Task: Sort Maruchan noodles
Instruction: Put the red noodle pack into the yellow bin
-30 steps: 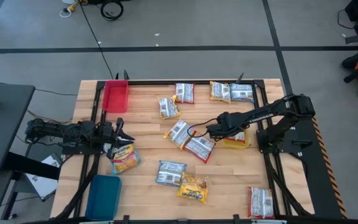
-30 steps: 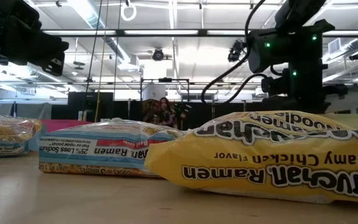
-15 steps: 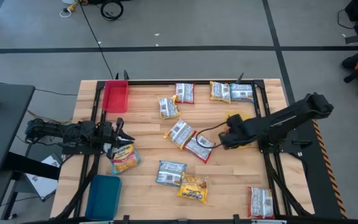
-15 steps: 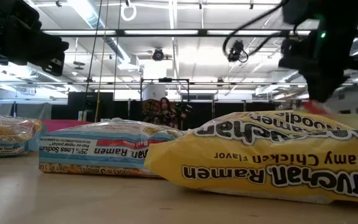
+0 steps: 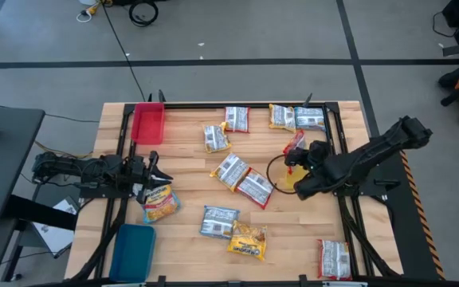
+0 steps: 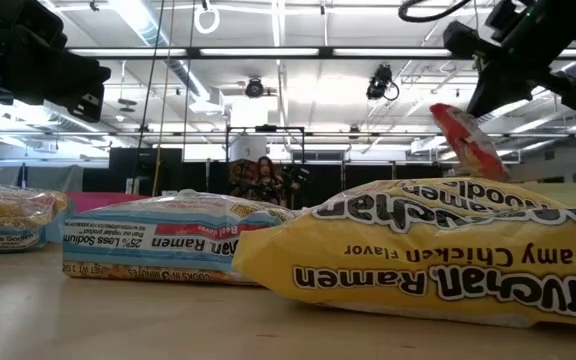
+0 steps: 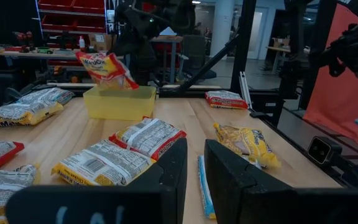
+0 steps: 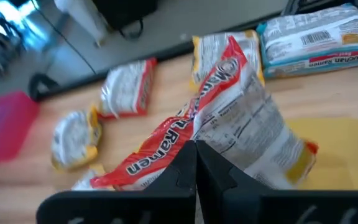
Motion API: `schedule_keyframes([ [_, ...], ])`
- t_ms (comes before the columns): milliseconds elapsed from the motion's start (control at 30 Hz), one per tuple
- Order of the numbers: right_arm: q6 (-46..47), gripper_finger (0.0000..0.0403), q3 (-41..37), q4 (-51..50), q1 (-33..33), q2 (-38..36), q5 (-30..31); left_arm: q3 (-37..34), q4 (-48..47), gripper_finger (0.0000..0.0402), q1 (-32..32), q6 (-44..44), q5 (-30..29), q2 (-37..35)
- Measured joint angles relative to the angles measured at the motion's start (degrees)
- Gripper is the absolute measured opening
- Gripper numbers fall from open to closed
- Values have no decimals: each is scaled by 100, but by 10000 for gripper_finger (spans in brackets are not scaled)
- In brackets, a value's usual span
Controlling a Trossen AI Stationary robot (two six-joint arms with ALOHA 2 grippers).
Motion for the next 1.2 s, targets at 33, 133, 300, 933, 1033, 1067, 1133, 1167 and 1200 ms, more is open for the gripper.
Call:
schedule_keyframes([
  [33, 99, 4, 0, -76, 25, 49, 66, 0, 1, 62, 1, -2, 2, 0],
  [133, 132, 3, 38, -288, -21, 79, 32, 0, 1, 62, 1, 0, 2, 0],
  [300, 95, 3, 287, -1317, -237, 76, -494, 0, 1, 62, 0, -1, 2, -1],
  [933, 49, 5, -791, -264, -1167, 83, -815, 0, 0, 62, 0, -1, 2, -2],
  [1033, 76, 5, -948, -163, -1305, 83, -707, 0, 0, 62, 0, -2, 2, -2],
  [1067, 79, 5, -974, -166, -1351, 83, -687, 0, 1, 62, 2, -2, 2, -2],
  [1133, 84, 6, -1012, -160, -1465, 83, -641, 0, 1, 62, 2, 0, 2, -2],
  [1167, 86, 6, -1022, -183, -1527, 83, -632, 0, 0, 62, 0, -2, 2, -2],
  [1200, 87, 6, -1023, -201, -1584, 83, -594, 0, 1, 62, 1, -2, 1, -2],
])
